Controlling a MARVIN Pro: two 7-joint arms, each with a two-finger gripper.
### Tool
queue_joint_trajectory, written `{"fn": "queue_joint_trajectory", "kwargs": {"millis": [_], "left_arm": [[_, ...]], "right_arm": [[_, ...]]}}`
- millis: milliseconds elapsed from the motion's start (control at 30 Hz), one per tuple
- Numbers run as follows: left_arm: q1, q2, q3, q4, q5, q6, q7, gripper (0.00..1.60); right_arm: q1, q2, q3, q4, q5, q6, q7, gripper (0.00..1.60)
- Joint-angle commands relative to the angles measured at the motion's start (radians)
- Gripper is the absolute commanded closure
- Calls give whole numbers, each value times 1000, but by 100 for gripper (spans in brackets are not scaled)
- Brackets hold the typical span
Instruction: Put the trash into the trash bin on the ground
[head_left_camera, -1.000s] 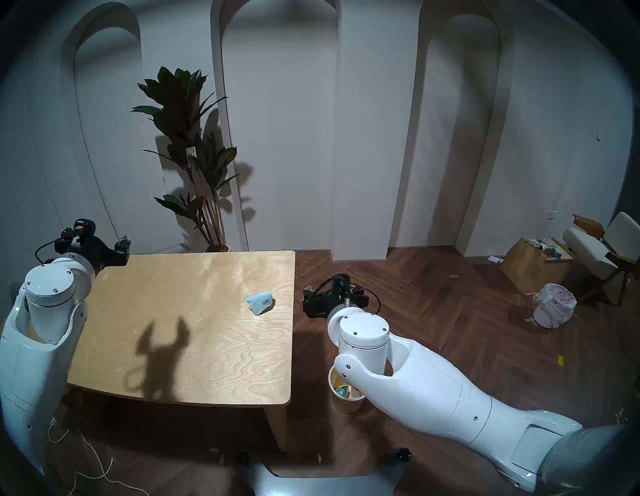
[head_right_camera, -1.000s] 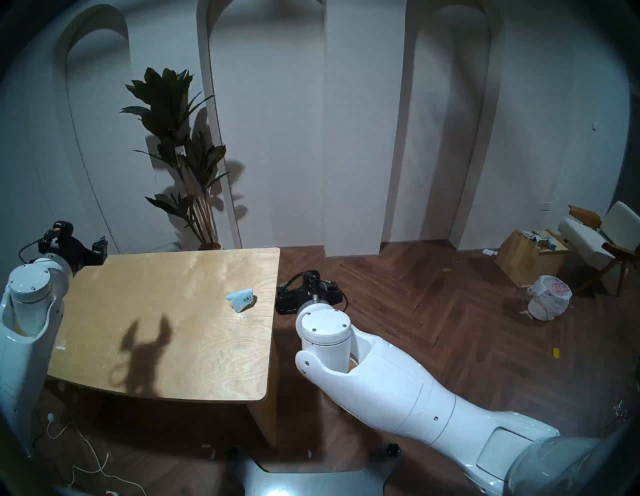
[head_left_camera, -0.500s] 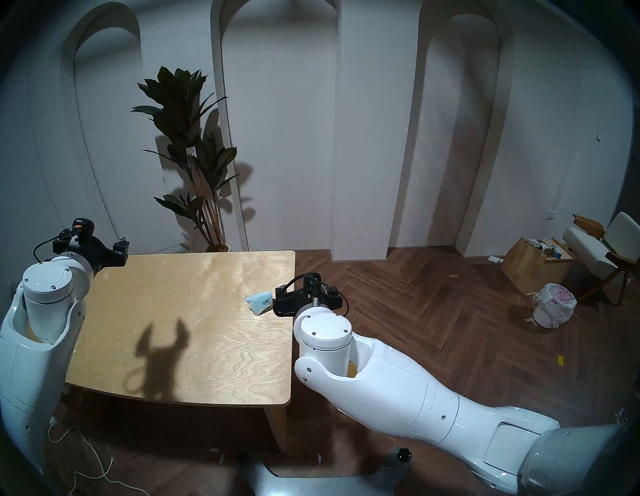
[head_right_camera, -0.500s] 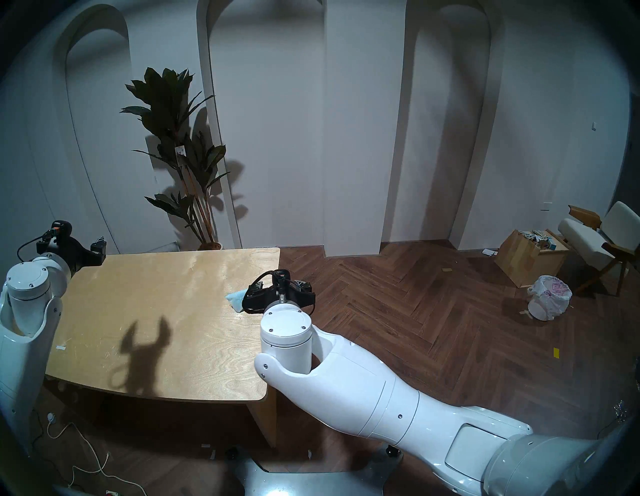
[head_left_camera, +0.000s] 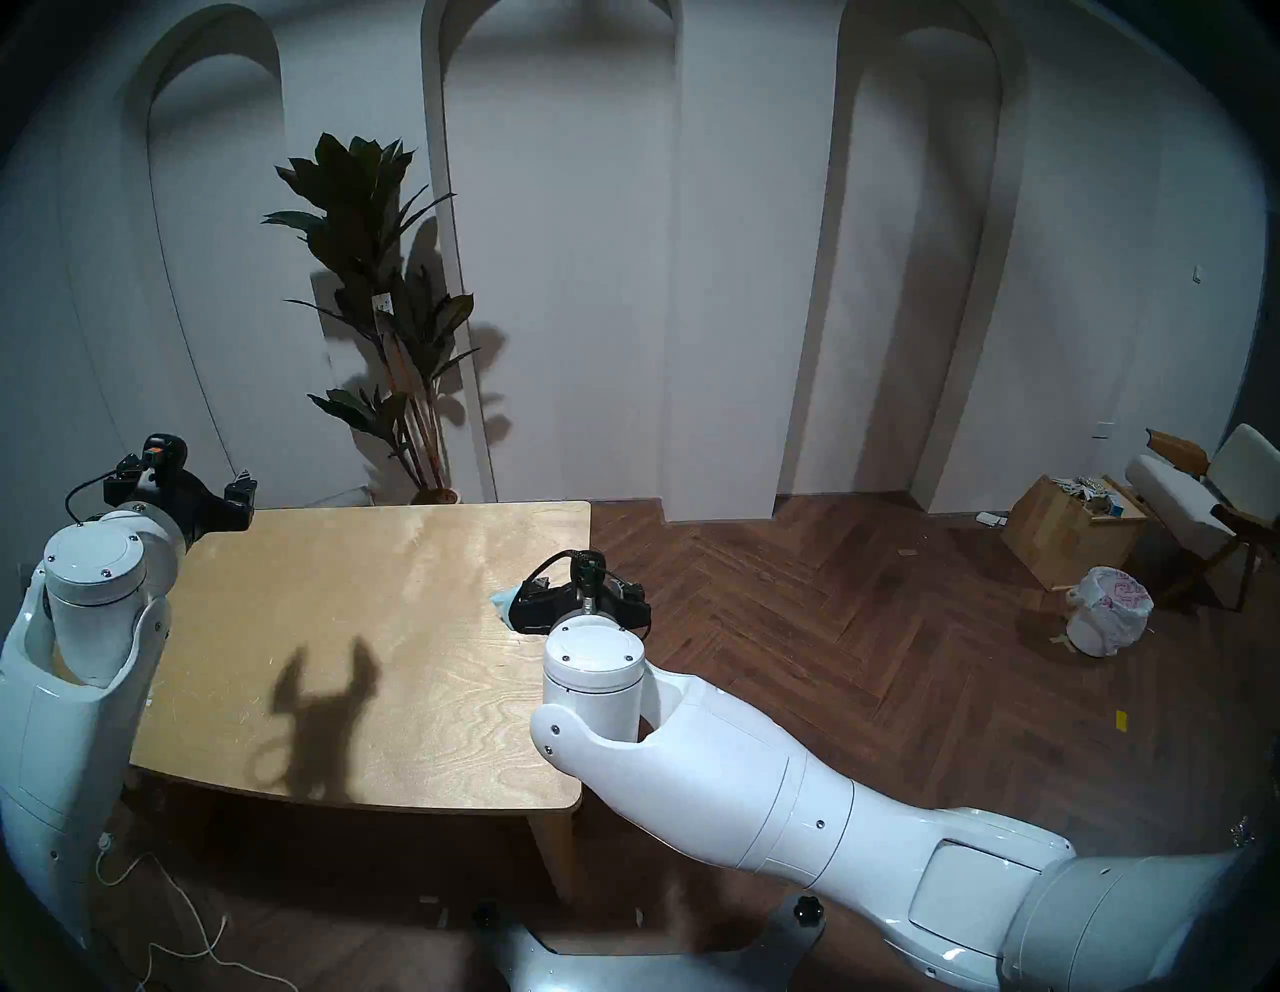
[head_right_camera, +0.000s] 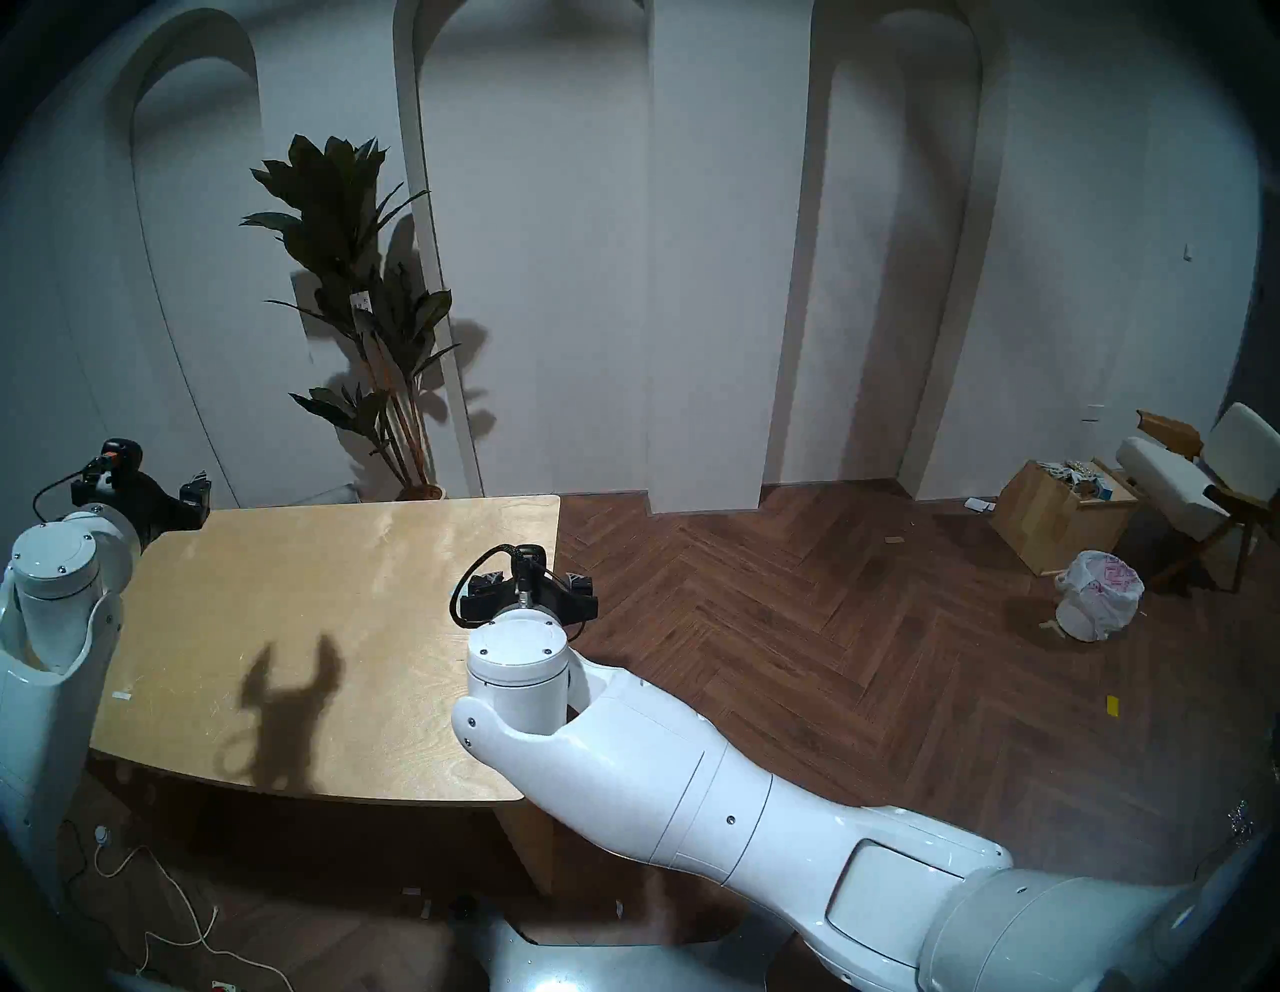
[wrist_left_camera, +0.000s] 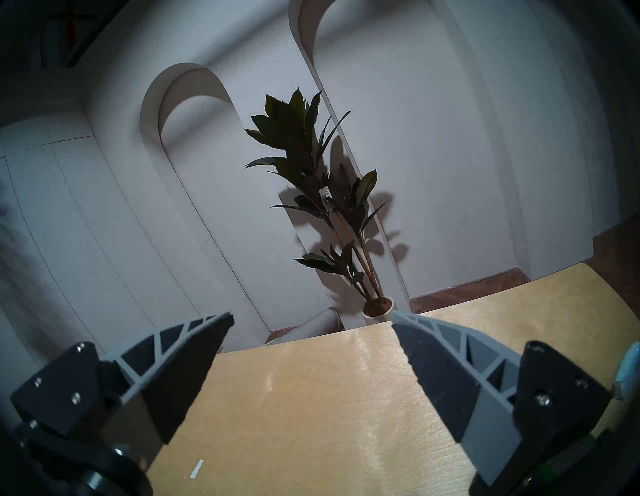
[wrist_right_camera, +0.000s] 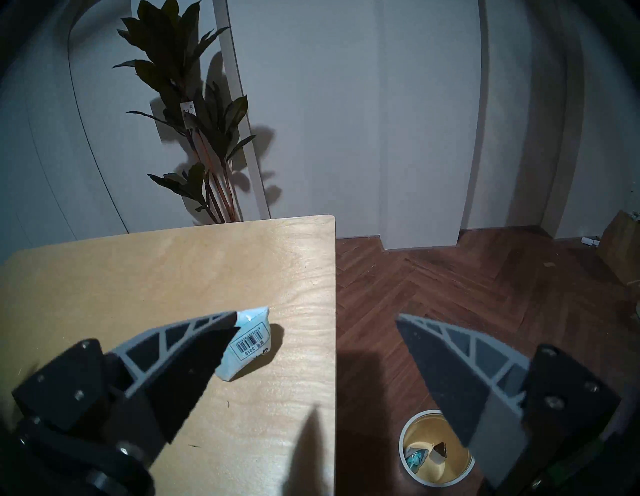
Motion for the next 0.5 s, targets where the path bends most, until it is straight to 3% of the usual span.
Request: {"fn": "queue_joint_trajectory", "kwargs": {"millis": [0, 467], "left_arm": [[-6, 8, -14, -15, 3, -7, -2, 0], [-4, 8, -15, -16, 3, -8, -3, 0]], "right_arm": [[47, -96, -3, 36, 1, -16, 14, 0], [70, -174, -9, 178, 4, -52, 43, 0]]}}
